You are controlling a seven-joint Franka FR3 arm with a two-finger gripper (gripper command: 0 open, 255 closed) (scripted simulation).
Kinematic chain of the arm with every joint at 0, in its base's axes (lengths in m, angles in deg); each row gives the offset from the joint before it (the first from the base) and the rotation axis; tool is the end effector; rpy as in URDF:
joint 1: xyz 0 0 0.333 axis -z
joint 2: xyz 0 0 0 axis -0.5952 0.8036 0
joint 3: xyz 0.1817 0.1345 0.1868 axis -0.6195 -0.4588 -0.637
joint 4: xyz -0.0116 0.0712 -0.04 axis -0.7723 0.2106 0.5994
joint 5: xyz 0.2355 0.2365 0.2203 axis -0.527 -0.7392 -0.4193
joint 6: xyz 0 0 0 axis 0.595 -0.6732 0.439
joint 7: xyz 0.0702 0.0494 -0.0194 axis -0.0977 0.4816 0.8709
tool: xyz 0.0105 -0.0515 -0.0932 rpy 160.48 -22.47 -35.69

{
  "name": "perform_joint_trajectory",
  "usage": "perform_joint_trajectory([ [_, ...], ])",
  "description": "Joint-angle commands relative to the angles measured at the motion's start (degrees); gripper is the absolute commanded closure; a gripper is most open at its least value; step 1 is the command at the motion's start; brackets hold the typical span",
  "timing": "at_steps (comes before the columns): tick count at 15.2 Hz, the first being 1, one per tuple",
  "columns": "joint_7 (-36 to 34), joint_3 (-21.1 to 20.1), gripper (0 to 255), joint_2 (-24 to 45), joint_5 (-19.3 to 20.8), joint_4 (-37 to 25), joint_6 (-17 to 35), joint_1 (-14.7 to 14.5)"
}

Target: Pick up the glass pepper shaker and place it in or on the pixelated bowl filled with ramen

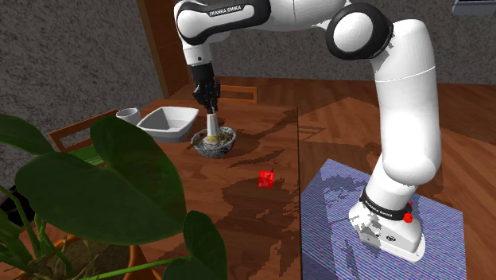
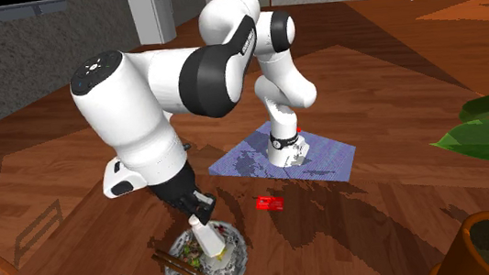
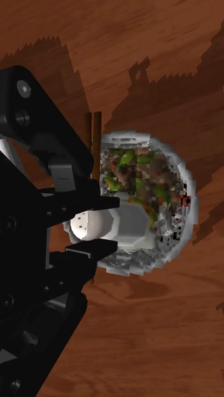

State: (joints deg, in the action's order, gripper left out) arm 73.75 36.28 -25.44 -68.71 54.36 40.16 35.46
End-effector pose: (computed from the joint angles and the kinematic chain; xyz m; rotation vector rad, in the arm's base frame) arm 0.6431 0.1491 0.4578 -3.0622 -0.3004 0.3296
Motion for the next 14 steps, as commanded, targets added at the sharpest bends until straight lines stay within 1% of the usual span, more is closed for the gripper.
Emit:
perform_joint_trajectory([
  [1, 0.2, 0.1, 255, -0.2, 0.0, 1.9, 1.7, 0.2],
  [9, 0.2, 0.0, 255, -0.2, 0.0, 1.9, 1.7, 0.2],
  [10, 0.2, 0.1, 0, -0.3, 0.0, 2.0, 1.7, 0.2],
  [14, 0.2, 0.0, 0, -0.4, -0.1, 2.0, 1.6, 0.2],
])
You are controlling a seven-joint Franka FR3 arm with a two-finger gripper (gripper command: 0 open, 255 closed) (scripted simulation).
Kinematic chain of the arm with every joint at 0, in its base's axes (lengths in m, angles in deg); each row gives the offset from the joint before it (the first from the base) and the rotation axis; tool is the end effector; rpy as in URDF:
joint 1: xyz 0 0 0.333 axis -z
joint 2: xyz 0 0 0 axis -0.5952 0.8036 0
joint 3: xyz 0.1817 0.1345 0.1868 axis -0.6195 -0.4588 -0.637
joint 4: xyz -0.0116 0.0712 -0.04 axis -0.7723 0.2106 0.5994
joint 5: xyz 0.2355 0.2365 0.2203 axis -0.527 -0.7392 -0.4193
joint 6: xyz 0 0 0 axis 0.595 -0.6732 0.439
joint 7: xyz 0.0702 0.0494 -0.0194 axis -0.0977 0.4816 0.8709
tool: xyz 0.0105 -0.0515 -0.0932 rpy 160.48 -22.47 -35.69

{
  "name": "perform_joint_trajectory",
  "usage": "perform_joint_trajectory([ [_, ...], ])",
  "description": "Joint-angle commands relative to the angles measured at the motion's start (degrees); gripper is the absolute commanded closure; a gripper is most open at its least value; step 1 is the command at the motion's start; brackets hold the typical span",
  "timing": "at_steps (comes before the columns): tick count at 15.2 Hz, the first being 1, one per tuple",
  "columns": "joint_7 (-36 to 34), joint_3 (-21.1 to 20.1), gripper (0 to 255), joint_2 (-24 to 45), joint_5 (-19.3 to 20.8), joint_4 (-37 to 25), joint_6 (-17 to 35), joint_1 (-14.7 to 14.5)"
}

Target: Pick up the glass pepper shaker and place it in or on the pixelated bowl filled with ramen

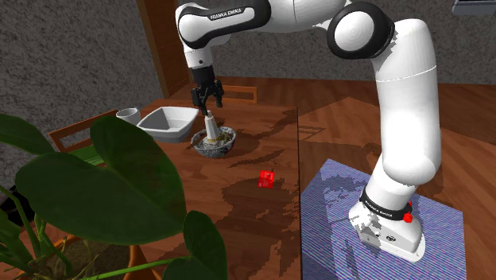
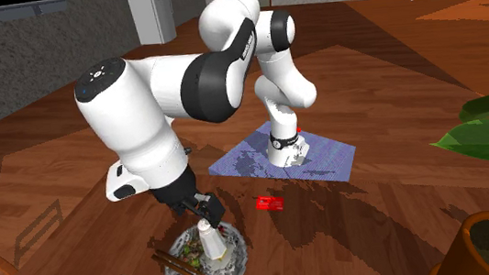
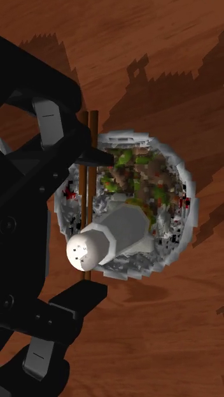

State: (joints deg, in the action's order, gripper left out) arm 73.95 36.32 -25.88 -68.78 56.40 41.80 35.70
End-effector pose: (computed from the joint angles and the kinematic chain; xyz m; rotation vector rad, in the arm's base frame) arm 0.6419 0.1476 0.4482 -3.0623 -0.3002 0.3284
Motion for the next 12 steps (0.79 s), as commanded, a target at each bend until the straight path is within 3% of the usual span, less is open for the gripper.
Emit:
perform_joint_trajectory([
  [1, 0.0, 0.0, 0, 0.2, 0.0, -0.2, 0.0, 0.0],
  [5, -0.3, 0.1, 0, 3.9, 0.8, -13.0, -9.2, -1.0],
  [12, -0.3, 0.1, 0, 3.9, 0.8, -13.0, -9.2, -1.0],
])
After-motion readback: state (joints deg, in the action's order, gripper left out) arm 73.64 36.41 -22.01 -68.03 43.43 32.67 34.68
